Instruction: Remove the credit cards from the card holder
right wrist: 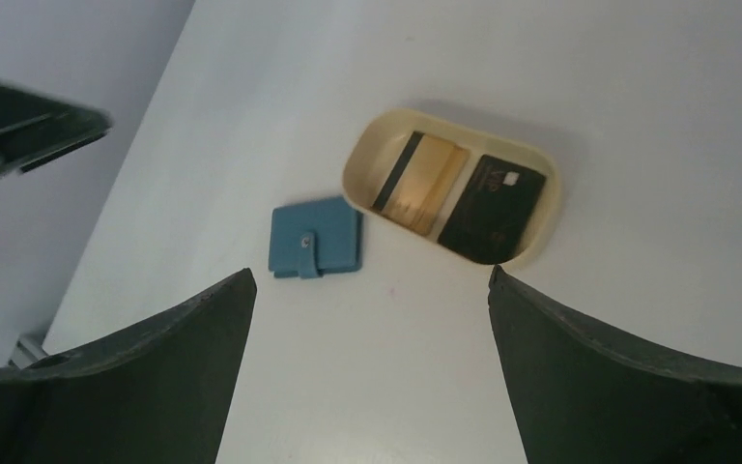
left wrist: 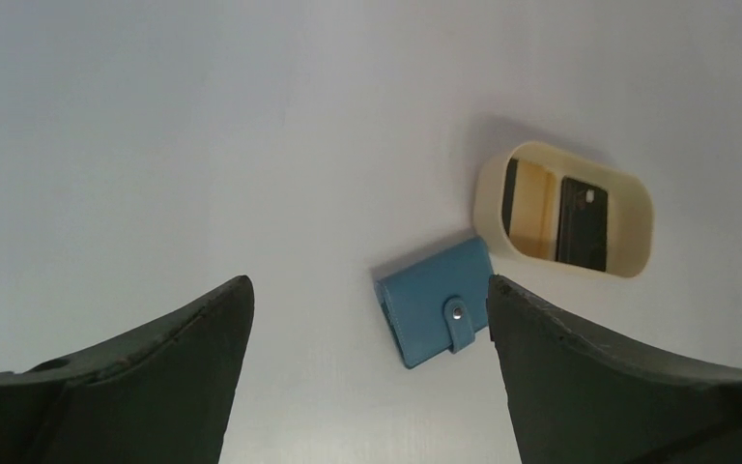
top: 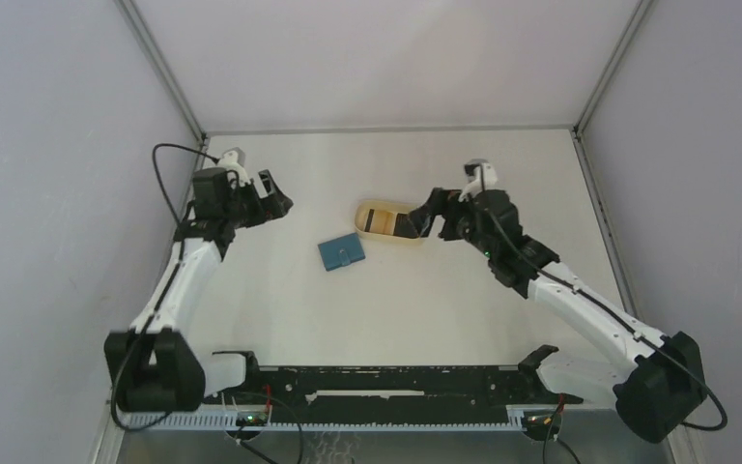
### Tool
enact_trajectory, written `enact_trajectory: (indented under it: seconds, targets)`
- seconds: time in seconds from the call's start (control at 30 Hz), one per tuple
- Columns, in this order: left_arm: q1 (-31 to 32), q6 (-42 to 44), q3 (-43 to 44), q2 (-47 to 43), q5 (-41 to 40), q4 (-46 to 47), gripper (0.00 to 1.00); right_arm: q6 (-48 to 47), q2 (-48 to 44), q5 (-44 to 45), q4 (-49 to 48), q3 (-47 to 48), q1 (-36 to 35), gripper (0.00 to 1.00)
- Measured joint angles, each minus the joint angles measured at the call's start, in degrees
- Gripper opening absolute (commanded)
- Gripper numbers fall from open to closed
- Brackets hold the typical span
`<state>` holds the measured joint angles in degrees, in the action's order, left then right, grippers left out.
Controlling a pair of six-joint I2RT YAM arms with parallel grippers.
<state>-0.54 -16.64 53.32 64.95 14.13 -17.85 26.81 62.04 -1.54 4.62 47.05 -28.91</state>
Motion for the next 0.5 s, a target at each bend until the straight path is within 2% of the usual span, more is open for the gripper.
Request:
enact_trajectory:
  seconds: [0.13, 0.23, 0.33, 0.5]
  targets:
    - [2.0, -3.6, 0.1, 13.0, 0.9, 0.6, 0.93, -3.6, 3.0, 7.4, -0.6, 1.1, -10.5, 0.98]
    - [4.6, -5.9, 0.3, 18.4, 0.4, 0.4, 0.92, -6.6, 7.2, 13.0, -1.0, 4.0, -17.1, 0.91]
    - [7.7, -7.0, 2.6, 22.4, -1.4, 0.2, 0.91, -7.8, 13.3, 14.8, -1.4, 8.0, -20.6, 0.83]
    - [12.2, -8.2, 6.8, 29.5, -4.8, 1.4, 0.88, -8.1, 22.7, 15.0, -1.0, 14.0, -21.4, 0.69]
